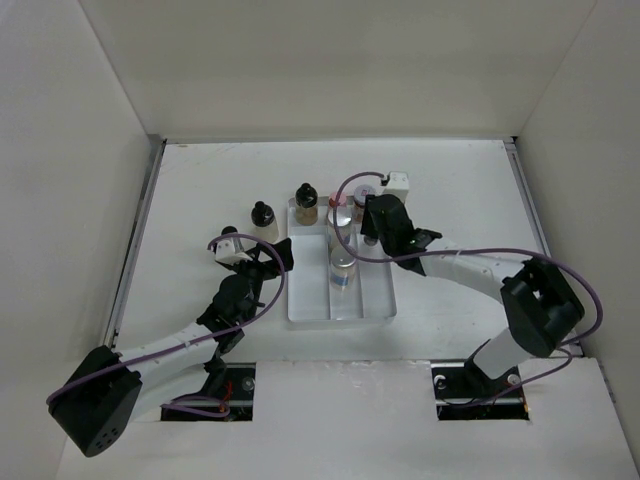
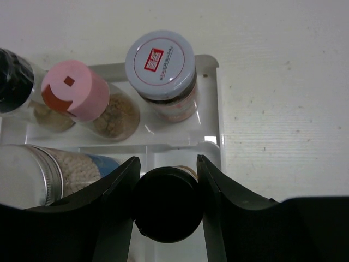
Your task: Organize the condiment bottles
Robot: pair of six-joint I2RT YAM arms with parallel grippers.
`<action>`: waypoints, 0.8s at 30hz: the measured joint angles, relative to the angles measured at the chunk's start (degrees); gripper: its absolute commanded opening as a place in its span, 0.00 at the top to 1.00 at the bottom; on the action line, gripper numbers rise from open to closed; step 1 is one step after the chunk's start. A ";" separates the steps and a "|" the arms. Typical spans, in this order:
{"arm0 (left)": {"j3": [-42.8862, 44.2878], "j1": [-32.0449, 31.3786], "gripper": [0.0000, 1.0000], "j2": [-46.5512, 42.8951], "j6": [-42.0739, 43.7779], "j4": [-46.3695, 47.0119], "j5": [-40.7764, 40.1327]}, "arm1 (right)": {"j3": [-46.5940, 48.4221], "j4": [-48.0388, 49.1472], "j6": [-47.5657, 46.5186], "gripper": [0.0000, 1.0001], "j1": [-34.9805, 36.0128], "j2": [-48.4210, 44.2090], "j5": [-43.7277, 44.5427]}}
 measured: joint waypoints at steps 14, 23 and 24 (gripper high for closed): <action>3.17 0.07 0.00 4.26 0.02 -4.28 -0.07 | -0.83 0.68 1.27 0.10 2.49 4.02 2.25; 10.51 1.27 0.00 -3.96 1.11 -18.12 -1.79 | -6.56 -0.92 1.29 0.15 2.47 -15.80 3.21; 12.20 1.88 0.01 -4.55 1.36 -20.13 -2.08 | -7.43 -0.79 1.25 0.21 2.36 -17.97 3.34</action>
